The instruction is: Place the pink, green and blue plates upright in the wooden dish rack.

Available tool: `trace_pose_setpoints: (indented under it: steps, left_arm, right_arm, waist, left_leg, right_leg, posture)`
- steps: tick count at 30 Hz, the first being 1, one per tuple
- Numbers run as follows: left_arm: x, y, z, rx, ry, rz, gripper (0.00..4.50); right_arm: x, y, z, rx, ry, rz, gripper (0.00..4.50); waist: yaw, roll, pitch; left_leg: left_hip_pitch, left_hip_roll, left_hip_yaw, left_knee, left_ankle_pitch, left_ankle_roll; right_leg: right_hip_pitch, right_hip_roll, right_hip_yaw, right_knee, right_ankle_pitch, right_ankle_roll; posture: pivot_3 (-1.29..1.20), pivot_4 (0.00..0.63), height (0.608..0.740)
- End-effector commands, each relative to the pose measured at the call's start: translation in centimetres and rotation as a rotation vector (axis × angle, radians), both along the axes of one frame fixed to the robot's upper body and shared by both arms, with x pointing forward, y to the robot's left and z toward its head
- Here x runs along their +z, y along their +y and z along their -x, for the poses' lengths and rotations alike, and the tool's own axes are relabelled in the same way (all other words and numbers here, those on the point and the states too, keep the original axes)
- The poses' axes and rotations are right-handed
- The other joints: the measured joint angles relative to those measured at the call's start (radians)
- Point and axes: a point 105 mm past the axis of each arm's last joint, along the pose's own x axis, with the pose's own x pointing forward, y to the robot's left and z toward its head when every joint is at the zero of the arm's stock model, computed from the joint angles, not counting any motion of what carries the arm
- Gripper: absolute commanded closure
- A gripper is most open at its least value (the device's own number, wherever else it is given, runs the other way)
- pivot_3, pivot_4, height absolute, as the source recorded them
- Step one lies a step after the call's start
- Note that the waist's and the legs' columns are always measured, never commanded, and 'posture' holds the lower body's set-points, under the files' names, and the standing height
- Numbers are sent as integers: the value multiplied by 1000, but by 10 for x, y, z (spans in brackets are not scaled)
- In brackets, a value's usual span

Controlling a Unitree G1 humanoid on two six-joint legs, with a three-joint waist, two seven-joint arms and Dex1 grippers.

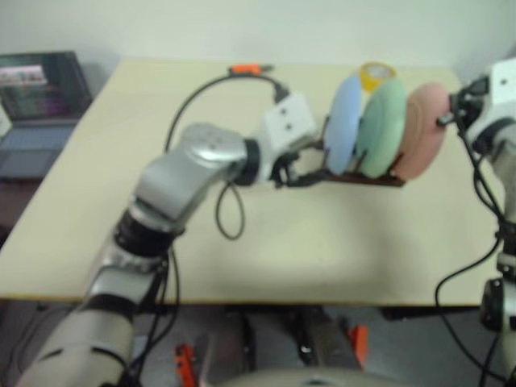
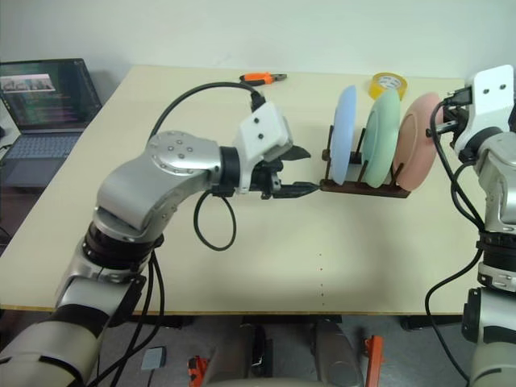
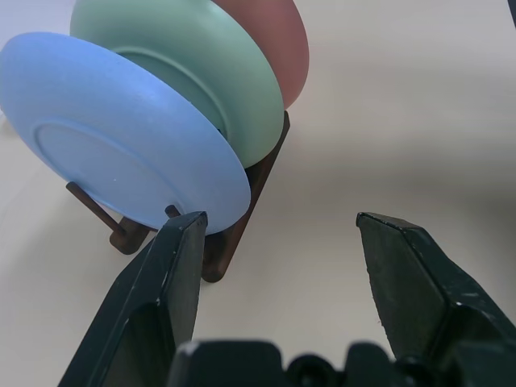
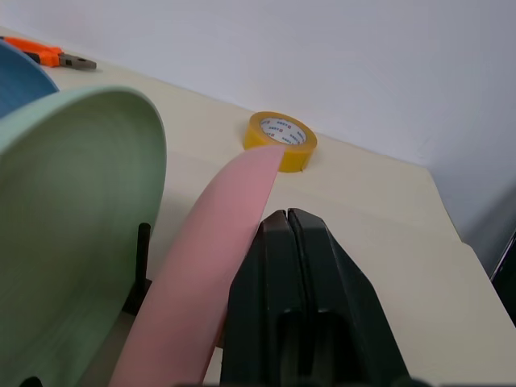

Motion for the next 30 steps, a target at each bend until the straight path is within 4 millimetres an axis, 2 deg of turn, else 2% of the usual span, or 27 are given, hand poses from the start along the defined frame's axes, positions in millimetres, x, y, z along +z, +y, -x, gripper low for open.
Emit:
trace_pose_setpoints:
  steps: [1, 4, 8, 12, 15, 16, 20, 24, 30]
  left_arm:
    - [9, 10, -4, 39, -56, 4, 1236]
    - [9, 27, -9, 82, -59, 5, 1236]
    - [14, 73, -16, 162, -64, 14, 1236]
    - [14, 119, -16, 220, -35, 46, 1236]
    - [2, 151, -12, 256, -22, 3, 1236]
    - [0, 155, -10, 251, -13, 3, 1236]
    - [-15, 187, -6, 318, 55, -8, 1236]
    - [-20, 198, 4, 321, 93, -20, 20]
    - [-12, 226, 19, 366, 109, -19, 0]
  right_arm:
    - [19, -19, 9, -38, -48, 59, 4478]
    - [20, -39, 22, -4, -21, 116, 4478]
    - [29, -74, 51, 108, 16, 84, 4478]
    - [19, -108, 76, 170, 159, 11, 4478]
    - [10, -114, 91, 263, 254, -24, 4478]
    - [8, -115, 92, 278, 267, -34, 4478]
    - [-3, -107, 102, 417, 347, -98, 3591]
    - [-11, -106, 107, 469, 389, -128, 2183]
    - [-6, -95, 107, 559, 367, -187, 104]
  waist:
    - [0, 0, 0]
    - [1, 0, 0]
    - [2, 1, 0]
    - [-3, 1, 0]
    - [-5, 1, 0]
    - [-8, 1, 0]
    - [-10, 1, 0]
    - [-8, 1, 0]
    - [-10, 1, 1]
  left_leg:
    - [0, 0, 0, 0, 0, 0]
    - [0, 0, 0, 0, 0, 0]
    - [0, 0, 0, -1, 0, 0]
    - [1, 1, 1, -1, 0, 0]
    - [6, 1, 2, -1, 0, 0]
    - [7, 1, 2, -1, 0, 0]
    - [9, 1, 4, 0, 0, 0]
    - [9, 1, 4, 0, 0, 0]
    - [9, 2, 5, -3, 0, 0]
  right_leg:
    - [0, 0, 0, 0, 0, 0]
    - [0, 0, 0, 0, 0, 0]
    - [0, 0, 0, -1, 0, -1]
    - [0, 0, 0, 0, -1, -2]
    - [4, 0, 0, 0, -5, -8]
    - [4, 0, 0, 0, -4, -8]
    - [5, -2, 2, 1, -3, -9]
    - [5, -2, 1, 1, -3, -9]
    - [3, -3, 1, 1, -4, -11]
  posture:
    - [0, 150, 740]
    - [0, 150, 740]
    - [0, 150, 740]
    - [0, 150, 740]
    - [0, 150, 740]
    - [0, 150, 740]
    - [0, 150, 740]
    - [0, 150, 740]
    - [0, 150, 740]
